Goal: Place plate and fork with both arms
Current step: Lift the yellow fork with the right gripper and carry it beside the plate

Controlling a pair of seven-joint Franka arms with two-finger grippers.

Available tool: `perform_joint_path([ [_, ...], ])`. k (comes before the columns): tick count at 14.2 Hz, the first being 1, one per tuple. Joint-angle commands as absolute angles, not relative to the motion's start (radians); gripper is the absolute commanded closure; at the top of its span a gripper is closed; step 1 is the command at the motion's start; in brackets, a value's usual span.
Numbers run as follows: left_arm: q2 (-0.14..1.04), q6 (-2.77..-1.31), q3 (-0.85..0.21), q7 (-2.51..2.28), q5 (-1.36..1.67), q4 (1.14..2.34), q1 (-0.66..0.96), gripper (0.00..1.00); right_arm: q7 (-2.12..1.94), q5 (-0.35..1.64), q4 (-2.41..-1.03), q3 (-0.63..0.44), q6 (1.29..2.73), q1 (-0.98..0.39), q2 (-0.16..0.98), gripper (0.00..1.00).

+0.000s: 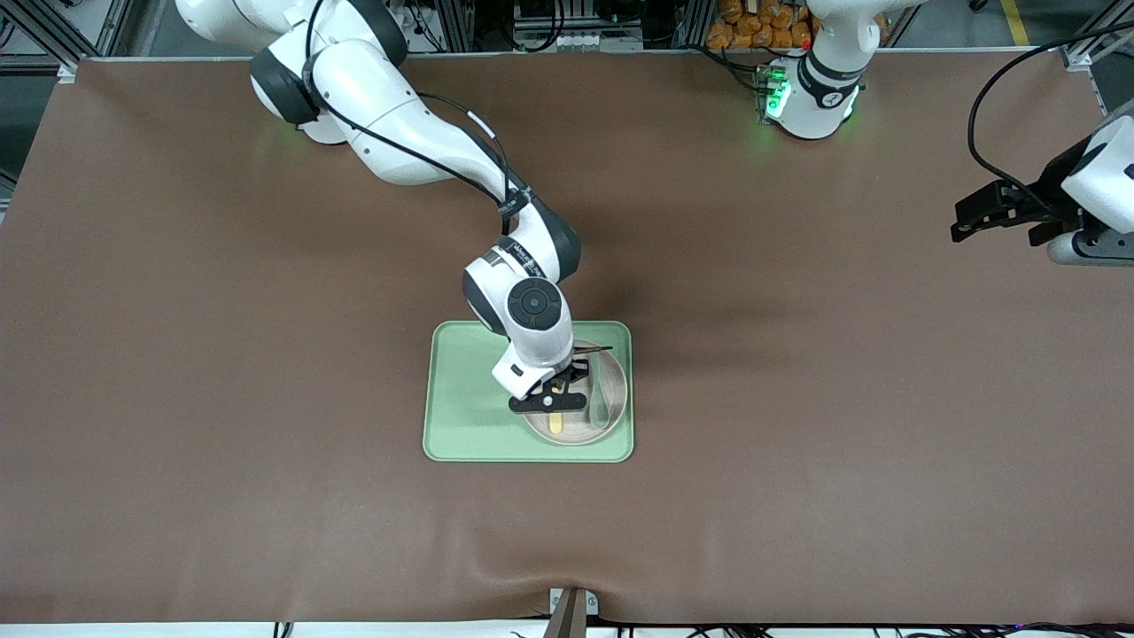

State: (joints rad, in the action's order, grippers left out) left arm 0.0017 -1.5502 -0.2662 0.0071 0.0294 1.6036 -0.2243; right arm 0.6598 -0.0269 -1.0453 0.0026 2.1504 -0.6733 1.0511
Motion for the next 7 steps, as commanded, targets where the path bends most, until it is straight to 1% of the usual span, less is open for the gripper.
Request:
perform_joint_path([
  [1,-0.014,-1.537,-0.273,-0.005,0.029,1.606,-0.232,0.0,0.676,-0.035,-0.994,0.012,2.086,-0.66,1.045,1.0],
  [5,-0.014,-1.537,-0.272,-0.003,0.029,1.603,-0.233,0.0,0.67,0.011,-0.977,0.07,2.042,-0.575,1.012,1.0],
  [7,-0.014,-1.537,-0.273,-0.002,0.029,1.601,-0.233,0.0,0.637,0.017,-0.985,0.075,2.036,-0.534,0.983,1.0],
])
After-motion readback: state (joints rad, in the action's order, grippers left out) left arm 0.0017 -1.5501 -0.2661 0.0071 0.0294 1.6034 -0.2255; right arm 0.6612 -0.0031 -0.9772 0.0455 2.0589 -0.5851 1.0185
